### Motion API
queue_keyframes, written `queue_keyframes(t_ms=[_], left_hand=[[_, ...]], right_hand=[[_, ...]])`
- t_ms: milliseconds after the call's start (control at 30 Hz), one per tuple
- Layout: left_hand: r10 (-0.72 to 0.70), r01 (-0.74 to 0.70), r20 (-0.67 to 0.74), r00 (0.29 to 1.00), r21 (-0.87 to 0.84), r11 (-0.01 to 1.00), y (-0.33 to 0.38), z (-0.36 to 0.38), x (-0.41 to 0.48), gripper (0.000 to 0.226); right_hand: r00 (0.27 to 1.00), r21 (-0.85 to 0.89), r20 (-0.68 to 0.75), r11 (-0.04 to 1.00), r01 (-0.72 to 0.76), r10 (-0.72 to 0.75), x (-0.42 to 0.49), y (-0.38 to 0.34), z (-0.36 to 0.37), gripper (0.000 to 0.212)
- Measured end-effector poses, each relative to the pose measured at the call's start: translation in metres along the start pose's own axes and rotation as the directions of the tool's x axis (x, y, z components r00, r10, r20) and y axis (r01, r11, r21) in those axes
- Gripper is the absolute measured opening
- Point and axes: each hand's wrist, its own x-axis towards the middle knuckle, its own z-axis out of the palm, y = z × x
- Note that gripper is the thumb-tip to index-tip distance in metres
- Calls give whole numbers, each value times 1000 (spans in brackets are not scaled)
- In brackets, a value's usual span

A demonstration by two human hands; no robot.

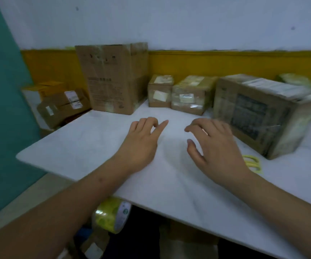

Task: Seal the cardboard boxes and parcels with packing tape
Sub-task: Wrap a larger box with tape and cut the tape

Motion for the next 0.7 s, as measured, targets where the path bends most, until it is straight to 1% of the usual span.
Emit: queue_keyframes(t_ms=[67, 100, 167, 200, 267, 300, 367, 400, 433, 467, 533, 600, 700], left_hand=[[20, -44, -156, 988, -150, 988, 33, 3, 34, 54], [38, -84, -224, 974, -202, 976, 49, 2, 51, 53], [87, -175, -303, 949, -278, 945, 72, 2, 90, 53], [97, -203, -319, 943, -316, 927, 79, 3, 110, 53], [77, -211, -324, 943, -404, 890, 87, 10, 152, 53], [60, -203, -315, 947, -443, 873, 90, 16, 172, 53], [48, -194, -291, 955, -497, 845, 98, 32, 203, 52], [59, -201, -274, 960, -525, 827, 103, 40, 214, 51], [74, -211, -255, 964, -565, 797, 108, 48, 223, 48], [83, -221, -245, 966, -615, 757, 115, 55, 227, 45], [57, -243, -286, 957, -674, 698, 126, 66, 231, 41], [5, -253, -351, 937, -667, 701, 133, 75, 233, 39], [-15, -264, -386, 922, -658, 705, 137, 81, 234, 38]], right_hand=[[985, -82, -170, 996, -31, 17, -14, 42, -23, 29], [972, -136, -231, 989, -63, 30, -20, 63, -35, 33], [951, -211, -296, 964, -160, 93, -31, 106, -56, 46], [942, -216, -300, 952, -219, 149, -36, 125, -64, 55], [923, -160, -254, 929, -334, 288, -46, 155, -71, 74], [908, -90, -210, 917, -388, 364, -51, 167, -70, 82], [862, 119, -116, 868, -481, 494, -57, 177, -62, 92], [849, 205, -86, 843, -498, 522, -57, 179, -57, 96], [842, 253, -75, 827, -503, 535, -56, 179, -52, 100], [837, 259, -77, 821, -508, 542, -54, 178, -47, 104], [814, 232, -114, 811, -536, 570, -50, 175, -38, 112], [780, 205, -160, 794, -573, 604, -46, 171, -31, 116], [738, 196, -224, 771, -605, 636, -41, 165, -19, 118]])
